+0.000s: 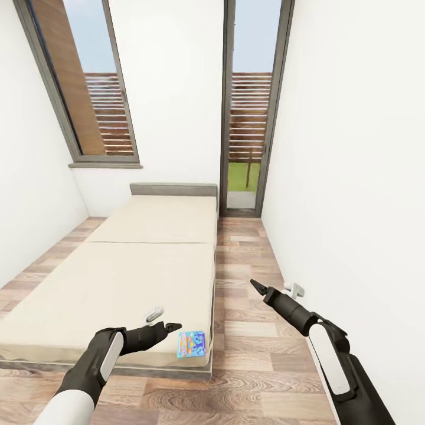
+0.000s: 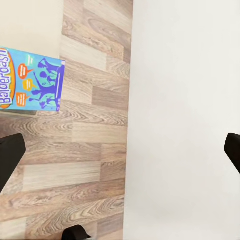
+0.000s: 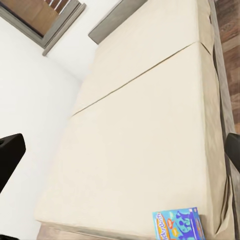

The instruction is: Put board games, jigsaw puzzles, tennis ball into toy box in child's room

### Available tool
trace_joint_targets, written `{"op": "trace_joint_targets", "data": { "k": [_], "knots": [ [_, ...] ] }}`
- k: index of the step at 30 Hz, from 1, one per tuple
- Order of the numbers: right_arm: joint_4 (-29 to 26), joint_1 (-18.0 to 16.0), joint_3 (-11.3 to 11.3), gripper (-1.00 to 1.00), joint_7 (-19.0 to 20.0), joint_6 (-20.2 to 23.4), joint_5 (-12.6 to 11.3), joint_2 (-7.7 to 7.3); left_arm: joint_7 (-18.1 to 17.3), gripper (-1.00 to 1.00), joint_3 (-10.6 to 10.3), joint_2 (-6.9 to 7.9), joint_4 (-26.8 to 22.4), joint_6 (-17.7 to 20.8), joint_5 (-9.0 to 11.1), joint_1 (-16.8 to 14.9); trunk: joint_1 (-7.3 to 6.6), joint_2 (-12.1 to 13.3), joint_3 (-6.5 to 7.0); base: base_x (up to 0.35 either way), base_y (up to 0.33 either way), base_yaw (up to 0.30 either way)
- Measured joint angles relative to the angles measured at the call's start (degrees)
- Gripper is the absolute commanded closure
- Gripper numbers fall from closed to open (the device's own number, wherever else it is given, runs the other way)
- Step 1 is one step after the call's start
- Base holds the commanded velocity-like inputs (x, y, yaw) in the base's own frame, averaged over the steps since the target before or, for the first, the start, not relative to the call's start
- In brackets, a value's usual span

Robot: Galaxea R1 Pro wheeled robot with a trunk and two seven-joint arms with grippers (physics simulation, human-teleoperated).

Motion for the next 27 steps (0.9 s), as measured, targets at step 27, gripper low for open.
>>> {"op": "trace_joint_targets", "data": {
  "k": [27],
  "knots": [
    [0.3,0.0,-0.1,-1.0,0.0,-0.1,0.1,0.0,0.6,-1.0,-0.4,-0.34,1.0,-3.2,-0.1,0.0,5.93,-10.8,-4.86,0.0,0.0,0.0]
  ]
}}
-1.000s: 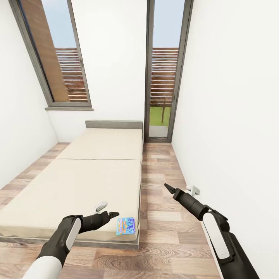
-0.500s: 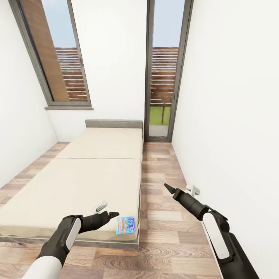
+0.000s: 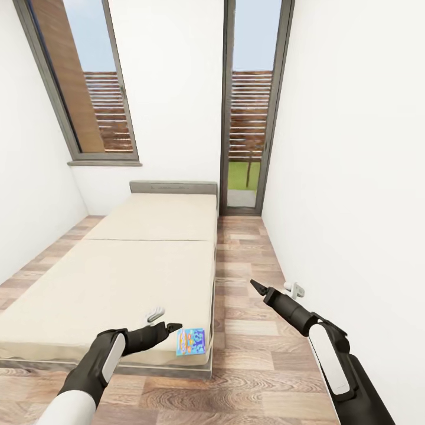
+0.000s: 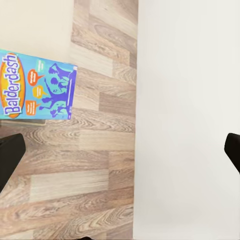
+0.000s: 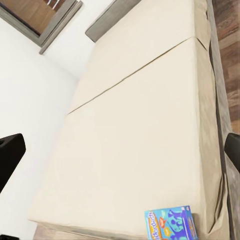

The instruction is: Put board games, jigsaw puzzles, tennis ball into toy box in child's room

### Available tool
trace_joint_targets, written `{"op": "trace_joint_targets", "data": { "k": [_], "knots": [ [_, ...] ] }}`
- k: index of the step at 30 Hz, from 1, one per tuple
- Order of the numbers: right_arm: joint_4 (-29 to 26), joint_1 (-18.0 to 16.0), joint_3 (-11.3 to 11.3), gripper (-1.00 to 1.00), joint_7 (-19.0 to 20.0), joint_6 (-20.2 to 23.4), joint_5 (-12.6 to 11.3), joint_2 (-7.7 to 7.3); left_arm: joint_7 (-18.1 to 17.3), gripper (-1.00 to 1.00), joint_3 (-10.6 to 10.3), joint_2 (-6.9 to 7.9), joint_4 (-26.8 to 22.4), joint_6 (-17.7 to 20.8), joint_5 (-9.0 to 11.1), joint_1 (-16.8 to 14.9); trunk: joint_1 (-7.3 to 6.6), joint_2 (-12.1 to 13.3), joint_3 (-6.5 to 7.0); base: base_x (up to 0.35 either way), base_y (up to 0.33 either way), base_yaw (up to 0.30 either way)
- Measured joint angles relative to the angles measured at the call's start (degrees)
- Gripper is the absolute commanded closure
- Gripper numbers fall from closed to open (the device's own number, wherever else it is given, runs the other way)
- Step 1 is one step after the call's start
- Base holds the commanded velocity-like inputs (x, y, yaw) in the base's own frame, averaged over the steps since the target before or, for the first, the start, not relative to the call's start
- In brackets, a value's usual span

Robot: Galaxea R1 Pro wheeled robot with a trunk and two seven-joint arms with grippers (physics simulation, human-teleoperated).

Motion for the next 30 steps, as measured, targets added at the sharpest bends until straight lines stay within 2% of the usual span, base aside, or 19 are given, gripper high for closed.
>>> {"op": "trace_joint_targets", "data": {
  "k": [2,8,30],
  "knots": [
    [0.0,0.0,0.0,-1.0,0.0,0.0,0.0,0.0,0.1,-1.0,-0.1,-0.01,1.4,-1.9,0.0,0.0,0.44,-0.8,-0.36,0.0,0.0,0.0],
    [0.1,0.0,0.0,-1.0,0.0,-0.1,0.0,0.06,0.2,-1.0,0.0,-0.01,2.6,-3.4,0.0,0.0,1.76,-3.2,-1.44,0.0,0.0,0.0],
    [0.6,0.0,-0.3,-1.0,0.0,0.0,0.0,-0.09,-0.4,-1.0,-0.1,-0.22,2.8,-3.4,-0.1,0.0,6.59,-12.0,-5.39,0.0,0.0,0.0]
  ]
}}
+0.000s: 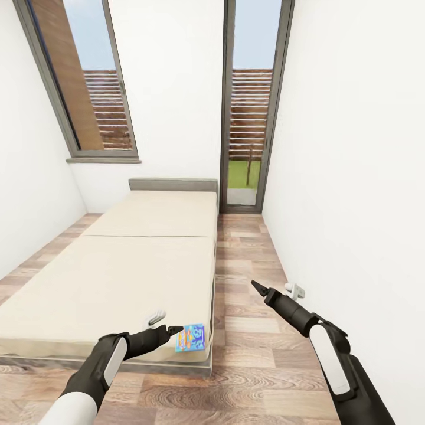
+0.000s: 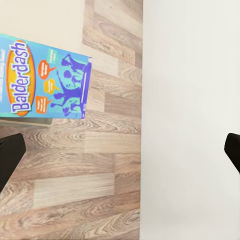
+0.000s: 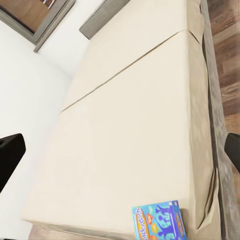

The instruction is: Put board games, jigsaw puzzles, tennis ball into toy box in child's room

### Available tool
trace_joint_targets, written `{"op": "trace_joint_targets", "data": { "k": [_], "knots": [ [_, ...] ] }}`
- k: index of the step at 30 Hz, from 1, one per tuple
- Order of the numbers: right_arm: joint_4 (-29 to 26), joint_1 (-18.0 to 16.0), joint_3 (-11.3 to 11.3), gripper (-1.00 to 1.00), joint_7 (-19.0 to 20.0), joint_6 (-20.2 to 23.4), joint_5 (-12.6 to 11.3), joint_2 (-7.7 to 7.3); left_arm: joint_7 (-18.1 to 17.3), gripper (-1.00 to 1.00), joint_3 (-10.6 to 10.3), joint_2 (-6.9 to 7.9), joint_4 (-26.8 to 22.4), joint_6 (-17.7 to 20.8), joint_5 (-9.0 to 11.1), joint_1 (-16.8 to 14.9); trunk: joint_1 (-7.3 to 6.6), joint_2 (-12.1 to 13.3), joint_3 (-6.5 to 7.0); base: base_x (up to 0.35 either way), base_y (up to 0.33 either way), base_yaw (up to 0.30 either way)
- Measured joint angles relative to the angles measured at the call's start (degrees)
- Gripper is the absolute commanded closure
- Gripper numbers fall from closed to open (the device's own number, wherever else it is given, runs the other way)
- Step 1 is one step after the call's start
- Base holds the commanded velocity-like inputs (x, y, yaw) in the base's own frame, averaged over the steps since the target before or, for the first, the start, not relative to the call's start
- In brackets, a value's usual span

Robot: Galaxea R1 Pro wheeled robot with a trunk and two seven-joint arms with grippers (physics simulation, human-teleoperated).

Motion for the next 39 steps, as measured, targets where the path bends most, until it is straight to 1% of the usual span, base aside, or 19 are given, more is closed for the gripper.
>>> {"op": "trace_joint_targets", "data": {
  "k": [5,11,15,24,31,39],
  "knots": [
    [1.0,0.0,-0.5,-1.0,-0.1,-0.1,0.0,0.16,-0.2,-1.0,0.0,0.24,0.0,0.1,0.1,0.0,1.1,-2.0,-0.9,0.0,0.0,0.0],
    [3.4,0.0,-0.7,-1.0,-0.1,-0.3,0.0,0.29,-0.3,-1.0,0.1,0.33,-0.2,0.3,0.1,0.0,2.42,-4.4,-1.98,0.0,0.0,0.0],
    [4.0,0.0,-0.8,-1.0,-0.1,-0.4,-0.1,0.2,-0.3,-1.0,0.2,0.35,-0.2,0.3,0.1,0.0,3.3,-6.0,-2.7,0.0,0.0,0.0],
    [4.5,0.0,-0.7,-1.0,-0.1,-0.5,0.0,0.54,-0.5,-1.0,0.2,0.53,-0.5,0.4,0.0,0.0,5.27,-9.6,-4.31,0.0,0.0,0.0],
    [4.5,0.0,-0.7,-1.0,-0.1,-0.5,0.0,0.57,-0.4,-1.0,0.2,0.16,-0.5,0.4,0.2,0.0,6.81,-12.4,-5.57,0.0,0.0,0.0],
    [4.5,0.0,-0.7,-1.0,-0.1,-0.6,0.0,0.72,-0.3,-1.0,0.1,0.07,-0.5,0.4,0.1,0.0,8.57,-15.6,-7.01,0.0,0.0,0.0]
  ]
}}
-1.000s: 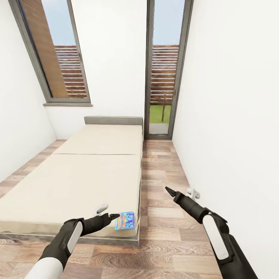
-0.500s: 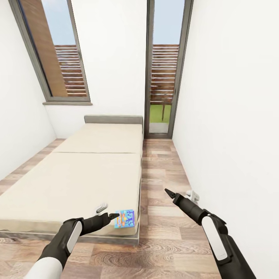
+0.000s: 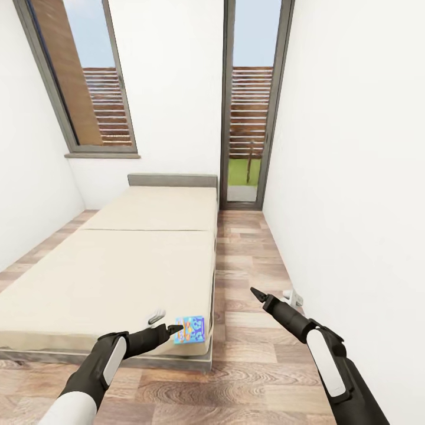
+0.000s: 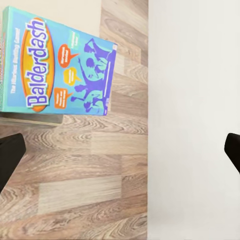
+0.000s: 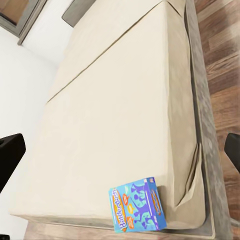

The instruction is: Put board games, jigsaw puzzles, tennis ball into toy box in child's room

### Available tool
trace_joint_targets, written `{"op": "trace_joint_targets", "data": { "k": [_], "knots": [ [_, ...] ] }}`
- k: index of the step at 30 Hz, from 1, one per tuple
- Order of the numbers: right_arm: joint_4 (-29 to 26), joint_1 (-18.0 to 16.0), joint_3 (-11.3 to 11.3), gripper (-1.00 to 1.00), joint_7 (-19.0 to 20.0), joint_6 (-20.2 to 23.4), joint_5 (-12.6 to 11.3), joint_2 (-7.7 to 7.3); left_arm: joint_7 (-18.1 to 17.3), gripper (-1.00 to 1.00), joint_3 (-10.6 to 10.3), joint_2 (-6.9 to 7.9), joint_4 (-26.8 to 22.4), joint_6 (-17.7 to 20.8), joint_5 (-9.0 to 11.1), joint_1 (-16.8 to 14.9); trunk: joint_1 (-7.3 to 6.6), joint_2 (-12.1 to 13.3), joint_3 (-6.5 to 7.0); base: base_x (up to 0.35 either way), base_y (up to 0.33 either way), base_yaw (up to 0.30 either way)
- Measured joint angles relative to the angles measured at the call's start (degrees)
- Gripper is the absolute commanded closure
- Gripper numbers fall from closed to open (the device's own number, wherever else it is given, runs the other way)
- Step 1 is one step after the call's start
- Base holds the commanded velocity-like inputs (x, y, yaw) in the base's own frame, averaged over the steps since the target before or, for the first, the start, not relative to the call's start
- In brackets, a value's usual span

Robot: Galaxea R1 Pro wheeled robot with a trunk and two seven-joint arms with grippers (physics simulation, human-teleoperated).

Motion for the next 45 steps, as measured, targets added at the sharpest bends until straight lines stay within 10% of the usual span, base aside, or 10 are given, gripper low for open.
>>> {"op": "trace_joint_targets", "data": {
  "k": [20,31,45],
  "knots": [
    [0.0,0.0,-0.1,-1.0,0.0,0.1,-0.1,-0.54,-0.1,-1.0,0.0,0.1,0.0,0.1,0.0,0.0,4.39,-8.0,-3.59,0.0,0.0,0.0],
    [0.0,0.0,-0.2,-1.0,0.1,0.2,0.0,-0.78,-17.4,-1.0,0.2,1.71,-0.2,7.7,-0.1,-0.1,6.81,-12.4,-5.57,0.0,0.0,0.0],
    [0.0,0.0,-0.2,-1.0,-0.1,0.2,0.0,-0.6,-20.2,-1.0,0.2,2.5,0.3,8.1,-0.3,-2.9,9.89,-18.1,-8.08,0.0,0.0,0.0]
  ]
}}
